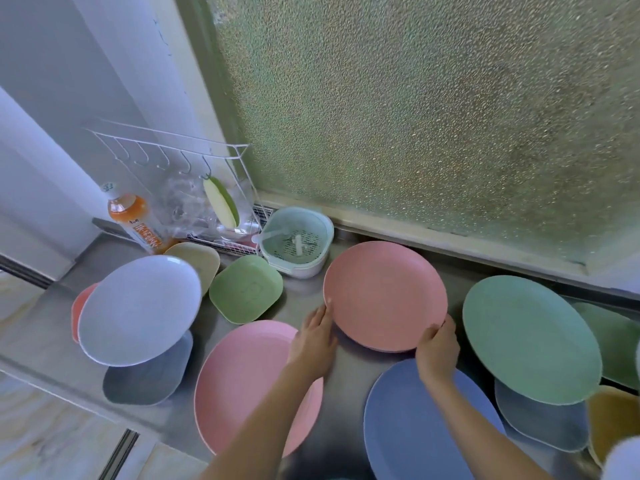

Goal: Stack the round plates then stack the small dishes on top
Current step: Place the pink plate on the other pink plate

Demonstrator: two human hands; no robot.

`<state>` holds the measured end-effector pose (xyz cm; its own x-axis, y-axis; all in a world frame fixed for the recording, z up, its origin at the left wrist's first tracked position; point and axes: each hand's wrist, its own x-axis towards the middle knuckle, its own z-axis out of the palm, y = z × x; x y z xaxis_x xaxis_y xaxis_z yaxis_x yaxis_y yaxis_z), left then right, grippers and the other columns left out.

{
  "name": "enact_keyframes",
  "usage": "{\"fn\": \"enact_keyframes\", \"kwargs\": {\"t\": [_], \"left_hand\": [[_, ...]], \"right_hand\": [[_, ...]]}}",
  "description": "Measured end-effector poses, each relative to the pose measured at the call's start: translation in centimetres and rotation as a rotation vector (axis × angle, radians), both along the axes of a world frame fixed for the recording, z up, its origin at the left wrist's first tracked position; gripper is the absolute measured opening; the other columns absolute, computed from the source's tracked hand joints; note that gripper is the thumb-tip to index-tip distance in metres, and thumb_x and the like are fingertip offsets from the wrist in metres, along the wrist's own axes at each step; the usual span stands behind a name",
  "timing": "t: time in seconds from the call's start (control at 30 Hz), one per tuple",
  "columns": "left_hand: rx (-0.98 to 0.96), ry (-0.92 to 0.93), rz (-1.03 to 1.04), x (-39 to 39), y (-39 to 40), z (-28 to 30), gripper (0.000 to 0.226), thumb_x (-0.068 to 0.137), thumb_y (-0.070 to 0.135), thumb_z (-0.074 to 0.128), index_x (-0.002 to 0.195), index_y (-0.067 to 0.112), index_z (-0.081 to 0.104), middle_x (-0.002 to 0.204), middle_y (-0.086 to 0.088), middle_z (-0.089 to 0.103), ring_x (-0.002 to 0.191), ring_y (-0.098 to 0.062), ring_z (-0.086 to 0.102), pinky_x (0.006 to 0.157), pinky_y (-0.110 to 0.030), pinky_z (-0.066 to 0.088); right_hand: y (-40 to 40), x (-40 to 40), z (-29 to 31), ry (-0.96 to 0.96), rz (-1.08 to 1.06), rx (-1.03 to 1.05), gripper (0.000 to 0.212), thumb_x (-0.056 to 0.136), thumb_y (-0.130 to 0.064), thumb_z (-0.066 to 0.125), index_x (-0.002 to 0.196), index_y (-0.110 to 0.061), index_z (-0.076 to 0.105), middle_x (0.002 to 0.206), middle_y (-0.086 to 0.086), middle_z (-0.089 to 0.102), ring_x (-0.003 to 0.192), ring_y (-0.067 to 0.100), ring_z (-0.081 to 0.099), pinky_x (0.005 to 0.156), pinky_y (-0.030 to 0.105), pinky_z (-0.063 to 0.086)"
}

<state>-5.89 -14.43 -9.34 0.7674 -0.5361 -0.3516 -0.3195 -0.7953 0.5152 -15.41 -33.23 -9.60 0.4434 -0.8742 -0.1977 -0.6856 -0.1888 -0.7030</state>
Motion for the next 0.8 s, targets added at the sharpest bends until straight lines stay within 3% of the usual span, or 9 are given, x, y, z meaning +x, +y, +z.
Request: {"fn": "enact_keyframes", "kwargs": {"t": [0.13,0.27,0.4,0.53,0.67,0.8], "left_hand": [[0.098,0.028,-0.012,0.6,-1.1,-0.5,0.067,0.092,0.012,0.036,0.15,0.017,0.003,0.161,-0.003,0.0,0.146,-0.026,0.012,0.113,-0.042,0.027],[0.112,0.06,0.009,0.7,-1.5,-0.9,0.07,0.09,0.01,0.037,0.15,0.017,0.002,0.16,-0.004,-0.004,0.146,-0.027,0.011,0.114,-0.043,0.026],[0.107,0.039,-0.015,1.0,-1.0,-0.7,0.069,0.09,0.013,0.039,0.15,0.019,0.005,0.161,-0.003,0.0,0.146,-0.026,0.013,0.114,-0.043,0.028],[0.105,-0.028,-0.015,1.0,0.3,-0.2,0.065,0.093,0.015,0.037,0.15,0.02,0.007,0.16,-0.001,0.008,0.146,-0.021,0.014,0.113,-0.04,0.025],[0.042,-0.08,0.123,0.5,2.8,0.0,0.057,0.094,0.013,0.037,0.148,0.018,0.02,0.158,-0.005,0.019,0.144,-0.021,0.022,0.113,-0.037,0.024],[-0.037,-0.132,0.391,-0.4,6.2,0.7,0.048,0.092,0.008,0.04,0.139,0.016,0.04,0.152,-0.004,0.034,0.138,-0.023,0.032,0.11,-0.038,0.026]], "right_hand": [[-1.1,-0.1,-0.6,0.154,0.129,-0.05,0.032,0.093,-0.008,0.04,0.124,0.0,0.042,0.091,0.02,0.062,0.072,0.032,0.055,0.06,0.035,0.041],[-1.3,0.1,-0.9,0.246,0.174,-0.055,0.035,0.095,-0.009,0.039,0.127,0.003,0.036,0.081,0.015,0.058,0.067,0.031,0.055,0.055,0.035,0.041],[-0.7,0.2,-0.7,0.293,0.154,-0.122,0.051,0.094,-0.012,0.044,0.14,0.002,0.026,0.098,0.021,0.064,0.086,0.038,0.062,0.068,0.042,0.049],[0.9,0.0,-0.1,0.344,0.161,-0.281,0.062,0.091,-0.015,0.05,0.144,-0.001,0.02,0.12,0.023,0.058,0.107,0.039,0.056,0.088,0.047,0.041],[3.5,0.0,0.4,0.271,0.245,-0.325,0.047,0.091,-0.014,0.047,0.135,-0.004,0.034,0.107,0.021,0.063,0.097,0.039,0.058,0.084,0.044,0.041],[7.8,0.3,0.4,0.094,0.55,-0.341,0.026,0.09,-0.013,0.047,0.116,-0.006,0.049,0.083,0.01,0.069,0.081,0.033,0.062,0.077,0.04,0.041]]}}
